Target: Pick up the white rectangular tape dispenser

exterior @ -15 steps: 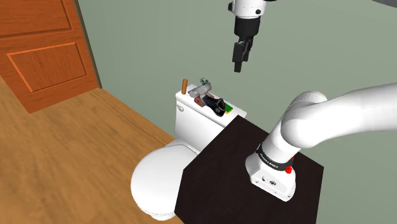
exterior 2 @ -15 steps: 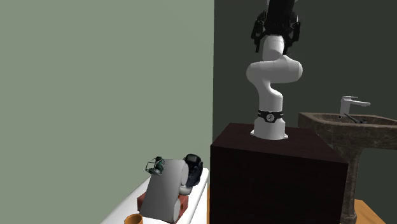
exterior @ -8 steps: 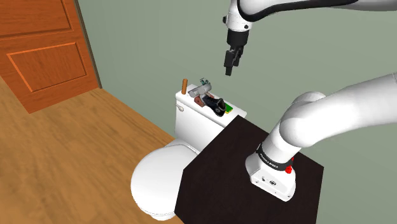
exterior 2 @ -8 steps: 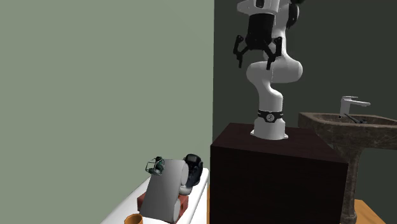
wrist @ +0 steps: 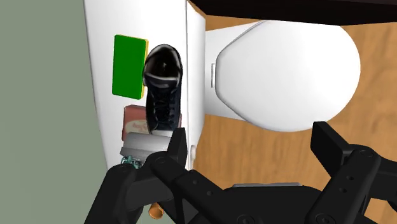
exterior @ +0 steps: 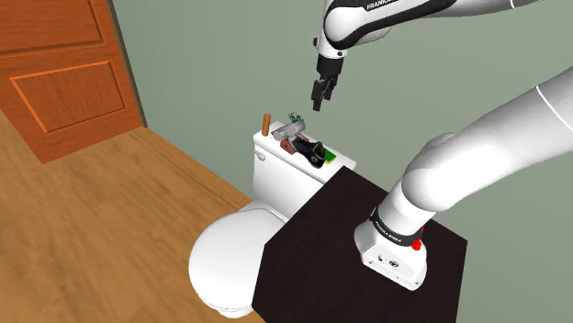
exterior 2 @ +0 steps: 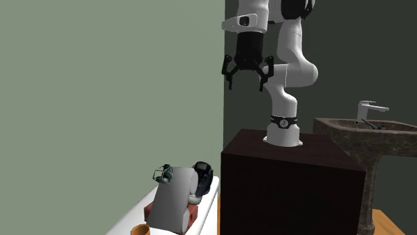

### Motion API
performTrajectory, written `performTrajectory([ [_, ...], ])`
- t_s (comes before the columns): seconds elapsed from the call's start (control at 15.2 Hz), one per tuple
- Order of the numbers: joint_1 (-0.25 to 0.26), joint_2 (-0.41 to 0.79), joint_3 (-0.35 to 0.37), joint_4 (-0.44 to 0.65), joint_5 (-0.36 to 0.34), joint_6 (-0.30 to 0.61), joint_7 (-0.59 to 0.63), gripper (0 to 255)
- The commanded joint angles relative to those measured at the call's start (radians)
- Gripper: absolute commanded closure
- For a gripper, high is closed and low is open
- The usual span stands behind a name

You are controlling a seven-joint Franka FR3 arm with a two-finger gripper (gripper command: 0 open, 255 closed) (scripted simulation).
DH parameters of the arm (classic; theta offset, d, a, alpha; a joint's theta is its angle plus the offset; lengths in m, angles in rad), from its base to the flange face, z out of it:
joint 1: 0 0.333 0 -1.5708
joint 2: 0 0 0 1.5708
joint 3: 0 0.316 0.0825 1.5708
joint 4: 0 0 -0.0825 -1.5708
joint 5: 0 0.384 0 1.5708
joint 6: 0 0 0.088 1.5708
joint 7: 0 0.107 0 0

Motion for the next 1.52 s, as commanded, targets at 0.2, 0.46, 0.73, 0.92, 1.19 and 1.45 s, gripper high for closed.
performTrajectory([
  [0.2, -0.007, 0.184, -0.067, 0.069, 0.042, 0.153, -0.079, 0],
  [0.46, -0.011, 0.340, -0.110, 0.147, 0.117, 0.252, -0.162, 0],
  [0.73, -0.029, 0.499, -0.130, 0.247, 0.223, 0.323, -0.262, 0],
  [0.92, -0.058, 0.618, -0.126, 0.337, 0.311, 0.356, -0.338, 0],
  [1.19, -0.115, 0.775, -0.098, 0.477, 0.415, 0.376, -0.423, 0],
  [1.45, -0.180, 0.929, -0.061, 0.641, 0.494, 0.374, -0.483, 0],
])
